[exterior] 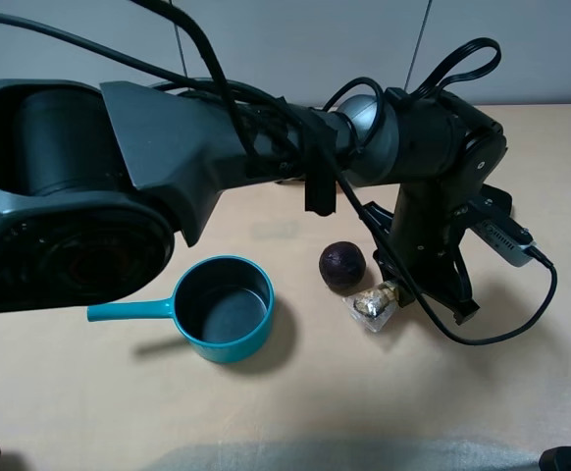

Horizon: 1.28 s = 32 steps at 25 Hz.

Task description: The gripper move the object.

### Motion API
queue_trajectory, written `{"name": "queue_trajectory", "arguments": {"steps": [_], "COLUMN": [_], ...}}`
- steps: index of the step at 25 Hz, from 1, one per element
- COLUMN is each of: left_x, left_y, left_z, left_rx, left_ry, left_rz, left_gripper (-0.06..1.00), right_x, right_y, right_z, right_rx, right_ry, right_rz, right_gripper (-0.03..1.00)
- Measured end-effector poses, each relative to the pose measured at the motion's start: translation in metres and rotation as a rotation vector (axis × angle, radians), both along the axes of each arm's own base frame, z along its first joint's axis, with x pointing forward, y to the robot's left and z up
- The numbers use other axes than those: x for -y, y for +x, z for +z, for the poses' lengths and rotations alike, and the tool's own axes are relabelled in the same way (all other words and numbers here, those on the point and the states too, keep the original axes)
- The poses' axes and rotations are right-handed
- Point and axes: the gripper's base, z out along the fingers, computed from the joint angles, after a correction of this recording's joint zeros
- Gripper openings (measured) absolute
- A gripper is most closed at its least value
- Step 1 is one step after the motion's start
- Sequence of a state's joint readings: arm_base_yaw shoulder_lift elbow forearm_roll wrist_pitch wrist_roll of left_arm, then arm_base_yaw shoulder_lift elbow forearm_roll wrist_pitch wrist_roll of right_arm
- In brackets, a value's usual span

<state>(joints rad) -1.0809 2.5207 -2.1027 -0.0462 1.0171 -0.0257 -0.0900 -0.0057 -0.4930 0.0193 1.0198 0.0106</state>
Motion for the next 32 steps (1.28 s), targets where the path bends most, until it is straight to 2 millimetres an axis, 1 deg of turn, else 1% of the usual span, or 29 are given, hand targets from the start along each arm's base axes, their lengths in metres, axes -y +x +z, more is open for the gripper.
{"name": "queue_trajectory", "arguments": {"steps": [3, 5, 11, 23, 26, 32], "left_x": [0.0001, 0.0, -0.0002, -0.0014, -0.0014, -0.0015], "left_y": [0.0, 0.0, -0.0001, -0.0008, -0.0008, -0.0009], "left_z": [0.0, 0.0, 0.0, -0.0001, -0.0001, -0.0001], "left_rx": [0.0, 0.0, -0.001, -0.009, -0.009, -0.01], "left_ry": [-0.001, 0.0, 0.003, 0.015, 0.015, 0.017], "left_rz": [0.0, 0.0, 0.0, -0.001, -0.001, -0.002], "left_gripper": [0.23, 0.26, 0.45, 0.67, 0.69, 0.7], "right_x": [0.0, 0.0, 0.0, 0.0, 0.0, 0.0], "right_y": [0.0, 0.0, 0.0, 0.0, 0.0, 0.0], "right_z": [0.0, 0.0, 0.0, 0.0, 0.0, 0.0], "right_rx": [0.0, 0.0, 0.0, 0.0, 0.0, 0.0], "right_ry": [0.0, 0.0, 0.0, 0.0, 0.0, 0.0], "right_rz": [0.0, 0.0, 0.0, 0.0, 0.0, 0.0], "right_gripper": [0.66, 0.66, 0.66, 0.66, 0.66, 0.66]}}
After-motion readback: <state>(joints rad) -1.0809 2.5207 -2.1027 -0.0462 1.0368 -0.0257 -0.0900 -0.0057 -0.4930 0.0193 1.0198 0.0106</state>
